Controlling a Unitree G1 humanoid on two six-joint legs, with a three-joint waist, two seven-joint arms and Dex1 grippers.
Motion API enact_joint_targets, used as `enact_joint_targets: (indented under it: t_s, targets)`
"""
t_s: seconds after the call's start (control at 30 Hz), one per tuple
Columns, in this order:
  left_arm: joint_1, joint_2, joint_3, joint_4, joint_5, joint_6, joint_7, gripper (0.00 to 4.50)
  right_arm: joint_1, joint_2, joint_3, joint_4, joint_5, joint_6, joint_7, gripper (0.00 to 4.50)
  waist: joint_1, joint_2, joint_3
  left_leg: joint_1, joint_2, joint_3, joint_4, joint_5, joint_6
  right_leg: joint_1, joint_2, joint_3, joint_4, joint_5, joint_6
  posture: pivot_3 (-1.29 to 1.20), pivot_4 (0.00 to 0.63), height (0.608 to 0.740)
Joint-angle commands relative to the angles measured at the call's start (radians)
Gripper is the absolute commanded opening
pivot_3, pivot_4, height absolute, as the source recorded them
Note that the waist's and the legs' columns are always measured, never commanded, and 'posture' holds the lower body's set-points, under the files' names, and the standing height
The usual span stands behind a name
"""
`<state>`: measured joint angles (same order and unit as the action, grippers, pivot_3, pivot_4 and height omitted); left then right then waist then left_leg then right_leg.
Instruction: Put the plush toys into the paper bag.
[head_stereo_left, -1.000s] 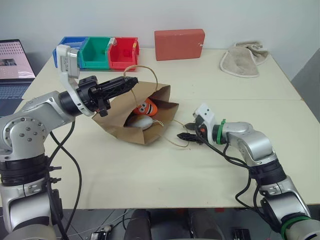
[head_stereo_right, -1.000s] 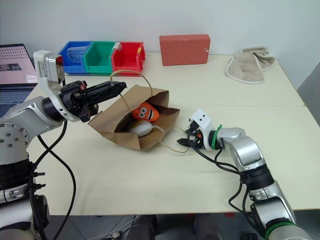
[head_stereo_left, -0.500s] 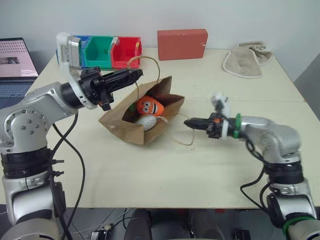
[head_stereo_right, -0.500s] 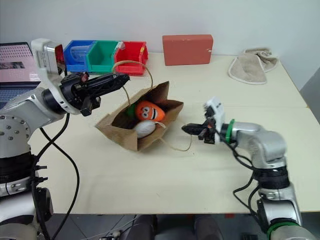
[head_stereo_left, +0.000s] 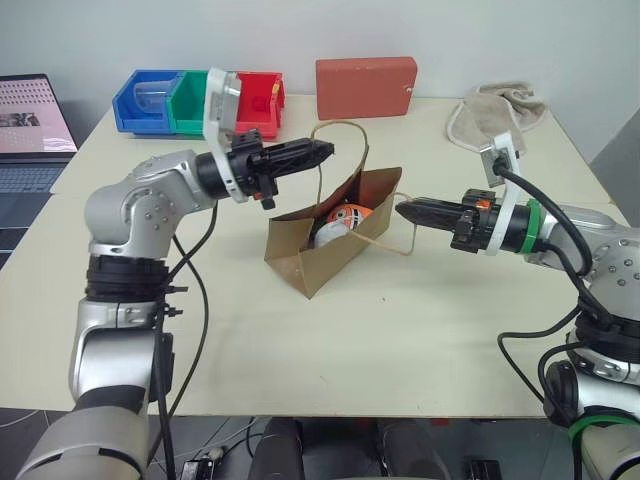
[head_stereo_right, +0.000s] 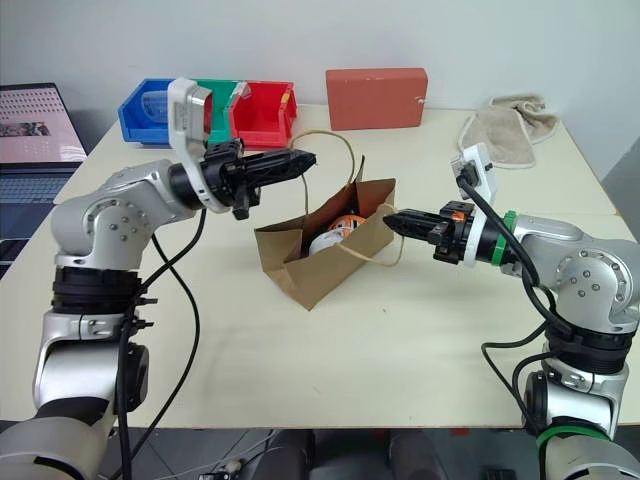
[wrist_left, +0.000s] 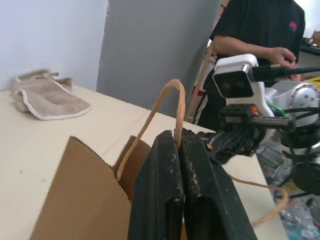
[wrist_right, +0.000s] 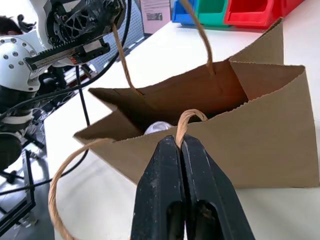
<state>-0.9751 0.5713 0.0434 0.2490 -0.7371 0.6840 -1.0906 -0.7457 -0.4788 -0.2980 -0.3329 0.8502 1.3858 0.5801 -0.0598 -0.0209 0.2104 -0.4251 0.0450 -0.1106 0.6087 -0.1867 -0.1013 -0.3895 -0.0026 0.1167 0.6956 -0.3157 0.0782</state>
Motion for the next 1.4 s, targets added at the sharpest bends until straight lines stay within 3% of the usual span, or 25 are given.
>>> enact_joint_targets:
  t_s: [0.03, 0.23, 0.33, 0.47, 0.57, 0.7, 0.9, 0.97, 1.03, 1.17, 1.3, 1.4]
  targets:
    - [-0.042, -0.005, -0.002, 0.034, 0.05, -0.054, -0.034, 0.0, -0.035, 0.004, -0.045, -0.019, 0.045, 0.002, -0.043, 0.04, -0.001, 0.0, 0.0, 0.0, 0.0, 0.0, 0.0, 0.0, 0.0, 0.0, 0.0, 0.0, 0.0, 0.0, 0.0, 0.0, 0.15, 0.74]
    - [-0.076, -0.002, 0.031, 0.09, 0.068, -0.058, -0.056, 0.0, -0.092, 0.07, -0.078, 0.023, 0.063, 0.027, -0.17, 0.04, -0.004, 0.0, 0.0, 0.0, 0.0, 0.0, 0.0, 0.0, 0.0, 0.0, 0.0, 0.0, 0.0, 0.0, 0.0, 0.0, 0.15, 0.74]
    - [-0.067, 0.01, 0.028, 0.098, 0.1, -0.077, -0.051, 0.0, -0.105, 0.09, -0.07, 0.026, 0.063, 0.033, -0.21, 0.56, -0.004, 0.0, 0.0, 0.0, 0.0, -0.001, 0.0, 0.0, 0.0, 0.0, 0.0, 0.0, 0.001, 0.0, 0.0, 0.0, 0.15, 0.74]
    - [-0.052, 0.022, 0.02, 0.079, 0.122, -0.072, -0.059, 0.0, -0.112, 0.092, -0.069, 0.028, 0.069, 0.034, -0.234, 1.93, -0.004, 0.0, 0.0, 0.0, 0.0, -0.001, -0.001, 0.0, 0.0, -0.001, 0.0, 0.0, 0.0, 0.0, 0.0, 0.0, 0.15, 0.74]
    - [-0.021, 0.044, 0.043, 0.038, 0.126, -0.083, -0.055, 0.63, -0.123, 0.035, -0.067, 0.022, 0.083, 0.027, -0.198, 3.03, -0.004, 0.001, 0.0, 0.0, 0.0, -0.001, -0.001, 0.0, 0.0, -0.001, 0.0, 0.0, 0.0, 0.0, 0.0, 0.0, 0.15, 0.74]
    - [0.047, 0.103, 0.064, -0.035, 0.13, -0.078, -0.051, 1.88, -0.124, -0.08, -0.058, 0.012, 0.111, 0.01, -0.118, 4.47, -0.004, 0.001, 0.001, 0.0, 0.0, -0.001, -0.001, 0.0, 0.0, -0.001, 0.0, 0.0, 0.0, 0.0, 0.0, 0.0, 0.15, 0.74]
    - [0.141, 0.148, 0.098, -0.111, 0.115, -0.046, -0.026, 3.85, -0.093, -0.224, -0.075, 0.021, 0.179, -0.003, 0.016, 4.5, -0.003, 0.001, 0.001, 0.0, 0.0, 0.0, -0.001, 0.0, 0.0, -0.001, 0.0, 0.0, 0.0, 0.0, -0.001, 0.0, 0.15, 0.74]
    - [0.197, 0.167, 0.111, -0.147, 0.116, -0.049, -0.027, 4.47, -0.029, -0.348, -0.012, -0.015, 0.108, -0.106, 0.137, 4.5, -0.001, 0.001, 0.001, 0.0, 0.0, 0.0, -0.001, 0.0, 0.0, -0.001, 0.0, -0.001, 0.0, 0.0, -0.001, 0.0, 0.15, 0.74]
    - [0.254, 0.187, 0.126, -0.176, 0.122, -0.05, -0.021, 4.47, 0.043, -0.465, 0.064, -0.043, -0.007, -0.268, 0.251, 4.5, 0.001, 0.001, 0.001, -0.001, 0.001, 0.0, -0.001, 0.0, 0.0, 0.0, 0.0, -0.001, -0.003, -0.001, 0.0, 0.0, 0.15, 0.74]
    - [0.339, 0.216, 0.155, -0.217, 0.113, -0.041, -0.008, 4.47, 0.097, -0.55, 0.099, -0.033, -0.116, -0.483, 0.372, 4.5, -0.001, 0.001, 0.001, -0.001, 0.001, 0.001, -0.002, 0.0, 0.0, 0.0, 0.0, 0.0, -0.006, -0.001, 0.0, 0.0, 0.15, 0.74]
    - [0.366, 0.214, 0.167, -0.251, 0.085, -0.012, 0.001, 4.47, 0.113, -0.572, 0.106, -0.036, -0.117, -0.531, 0.434, 4.5, 0.001, 0.001, 0.001, -0.001, 0.001, 0.001, -0.001, 0.0, 0.0, 0.0, 0.0, 0.0, -0.006, 0.0, 0.0, 0.0, 0.15, 0.74]
    - [0.391, 0.172, 0.108, -0.272, 0.121, -0.051, 0.007, 4.47, 0.085, -0.537, 0.11, -0.114, -0.01, -0.466, 0.429, 4.5, 0.002, 0.001, 0.001, -0.001, 0.001, 0.001, 0.0, 0.0, 0.0, 0.001, 0.0, 0.0, -0.006, 0.0, 0.0, 0.0, 0.15, 0.74]
